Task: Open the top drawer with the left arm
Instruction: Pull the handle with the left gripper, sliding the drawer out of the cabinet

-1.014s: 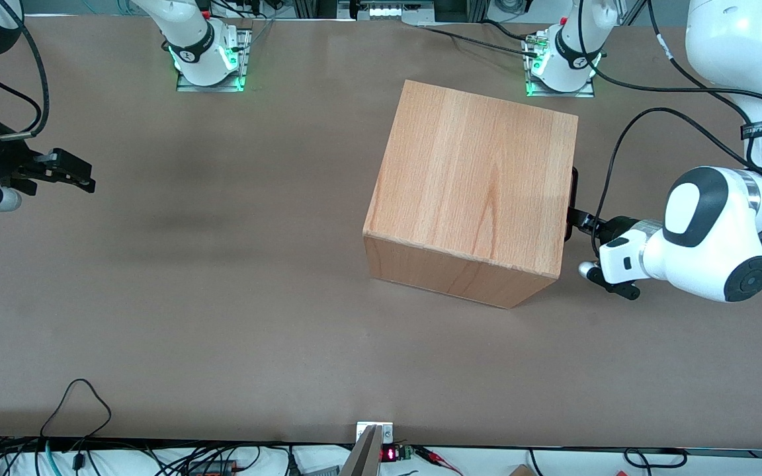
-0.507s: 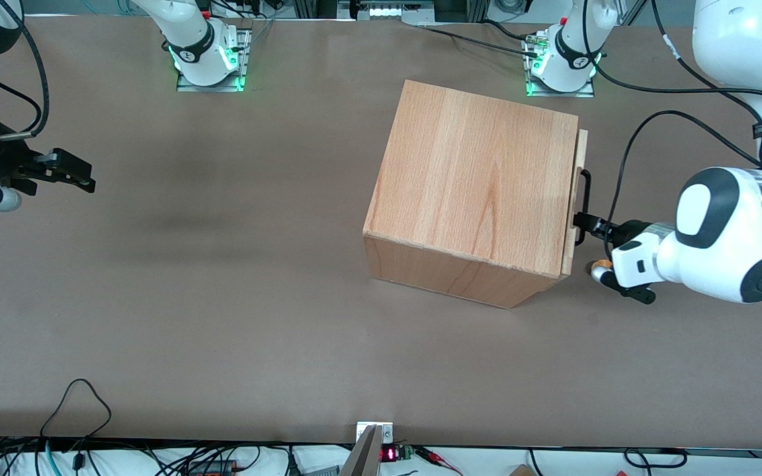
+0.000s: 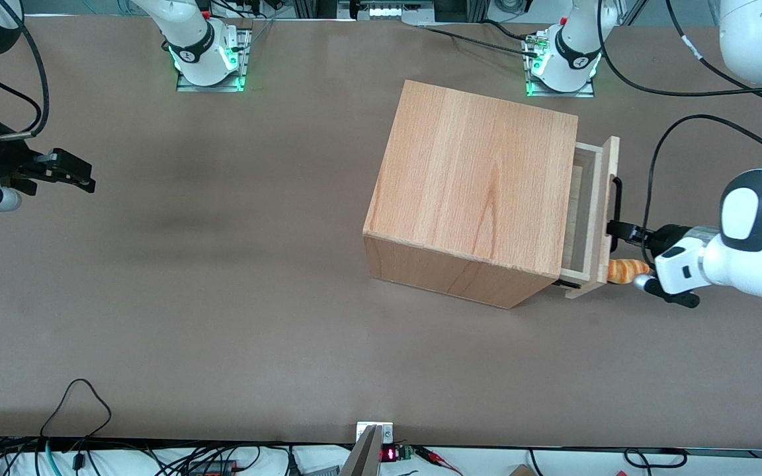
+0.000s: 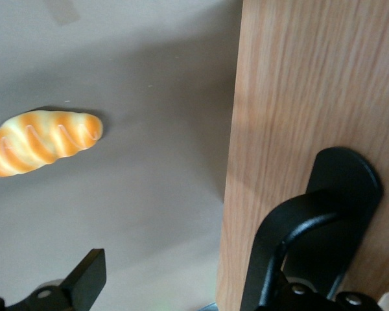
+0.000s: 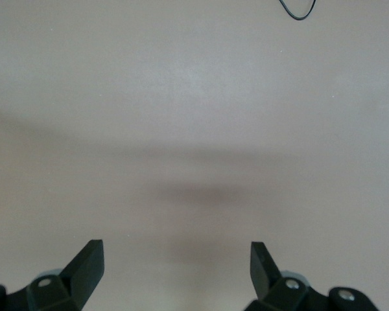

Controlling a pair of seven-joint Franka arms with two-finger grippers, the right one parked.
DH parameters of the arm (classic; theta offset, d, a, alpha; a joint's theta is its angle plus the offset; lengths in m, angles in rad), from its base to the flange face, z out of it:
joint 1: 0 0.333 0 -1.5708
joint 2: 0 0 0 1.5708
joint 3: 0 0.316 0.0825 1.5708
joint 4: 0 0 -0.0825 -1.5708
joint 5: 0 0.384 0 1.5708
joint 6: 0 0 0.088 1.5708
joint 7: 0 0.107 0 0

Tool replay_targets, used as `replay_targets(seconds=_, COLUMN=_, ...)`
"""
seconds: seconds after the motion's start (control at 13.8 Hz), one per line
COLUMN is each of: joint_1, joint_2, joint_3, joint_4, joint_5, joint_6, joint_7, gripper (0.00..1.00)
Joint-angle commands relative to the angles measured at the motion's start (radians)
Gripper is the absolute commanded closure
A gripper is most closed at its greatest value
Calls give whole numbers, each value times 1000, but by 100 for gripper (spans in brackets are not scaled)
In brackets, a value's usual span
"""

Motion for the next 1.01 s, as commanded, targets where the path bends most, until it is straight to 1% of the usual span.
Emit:
replay_targets(seconds=0.0, joint_1=12, joint_2=23, joint_3=2, joint_4=4, joint_5=56, joint_6=43, joint_7=14, gripper=0)
replay_targets(seconds=0.29, joint_1=32, joint_2=20, joint_3=2, joint_4=9, joint_5=91, joint_6=49, joint_7=19, gripper=0)
replay_targets(seconds=0.72, joint_1=71, joint_2=15, joint_3=2, joint_4=12, joint_5=102, joint_6=53, joint_7=22, gripper=0)
replay_targets(seconds=0.94, joint_1=109, joint_2=17, joint_3=2, joint_4=27, joint_5=102, joint_6=53, joint_7=22, gripper=0)
